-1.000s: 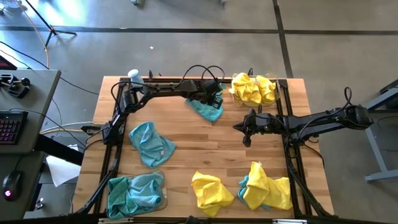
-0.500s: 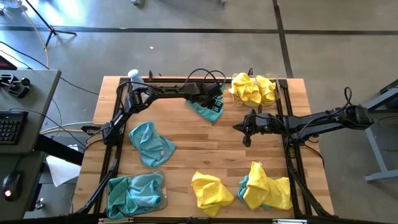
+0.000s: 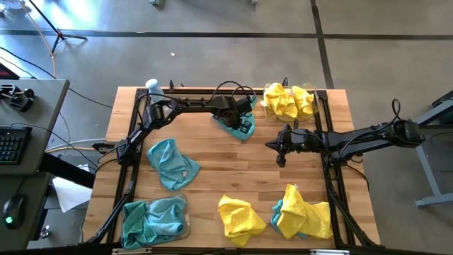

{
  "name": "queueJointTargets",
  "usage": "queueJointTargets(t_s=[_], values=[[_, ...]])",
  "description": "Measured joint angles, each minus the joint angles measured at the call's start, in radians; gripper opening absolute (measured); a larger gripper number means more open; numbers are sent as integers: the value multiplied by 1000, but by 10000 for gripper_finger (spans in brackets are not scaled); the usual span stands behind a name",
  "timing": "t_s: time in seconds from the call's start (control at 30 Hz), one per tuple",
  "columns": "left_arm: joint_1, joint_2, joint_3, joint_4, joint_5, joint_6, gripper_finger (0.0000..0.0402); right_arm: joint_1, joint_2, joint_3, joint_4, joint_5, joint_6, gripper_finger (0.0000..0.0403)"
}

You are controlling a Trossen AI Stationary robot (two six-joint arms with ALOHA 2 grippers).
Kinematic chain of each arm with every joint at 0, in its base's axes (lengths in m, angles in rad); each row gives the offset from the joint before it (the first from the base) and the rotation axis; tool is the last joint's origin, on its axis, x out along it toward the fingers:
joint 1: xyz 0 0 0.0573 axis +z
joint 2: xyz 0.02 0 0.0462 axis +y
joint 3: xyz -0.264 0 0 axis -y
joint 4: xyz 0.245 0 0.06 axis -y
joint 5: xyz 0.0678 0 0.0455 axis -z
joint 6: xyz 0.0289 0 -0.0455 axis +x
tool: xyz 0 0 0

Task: Sort microfiber towel by color & place in baskets
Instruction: Put the blue microfiber towel into the bottom transparent bin

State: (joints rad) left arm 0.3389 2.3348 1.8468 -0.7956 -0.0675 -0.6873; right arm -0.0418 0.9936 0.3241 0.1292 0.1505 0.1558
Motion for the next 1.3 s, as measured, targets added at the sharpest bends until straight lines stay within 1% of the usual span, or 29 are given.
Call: queueJointTargets(t_s=[0.2, 0.3, 0.37, 0.47, 0.53, 0.6, 0.67, 0.83, 0.87, 0.97, 1.1, 1.2, 1.3], values=[[-3, 0, 0, -3, 13, 0, 87, 0, 0, 0, 0, 0, 0, 0], [-6, 0, 0, -15, 46, 0, 120, 0, 0, 0, -1, 0, 0, 0], [-12, 3, 1, -15, 48, 1, 141, 0, 0, 0, -1, 0, 0, 0], [-17, 5, 2, -17, 43, 0, 161, 0, 0, 0, -1, 0, 0, 0], [-25, 19, 4, -26, 42, -5, 162, 0, 0, 0, -1, 0, 0, 0], [-34, 37, 6, -49, 55, -4, 151, 0, 0, 0, -2, 0, 0, 0], [-47, 56, 8, -86, 74, -6, 125, 0, 0, 0, -3, 0, 0, 0], [-81, 77, 10, -129, 100, -11, 23, 0, 0, 0, -10, 0, 0, 0], [-86, 76, 10, -130, 99, -15, 13, 0, 0, 0, -10, 0, 0, 0], [-95, 53, 9, -140, 86, -19, 9, 0, 0, 0, -11, 0, 0, 0], [-109, -13, 17, -209, 57, -11, 3, 0, 0, 0, -13, 0, 0, 0], [-127, -96, 15, -229, 10, 7, 1, 0, 0, 0, -13, 0, 0, 0], [-155, -211, 26, -299, -41, 34, 1, 0, 0, 0, -12, 0, 0, 0]])
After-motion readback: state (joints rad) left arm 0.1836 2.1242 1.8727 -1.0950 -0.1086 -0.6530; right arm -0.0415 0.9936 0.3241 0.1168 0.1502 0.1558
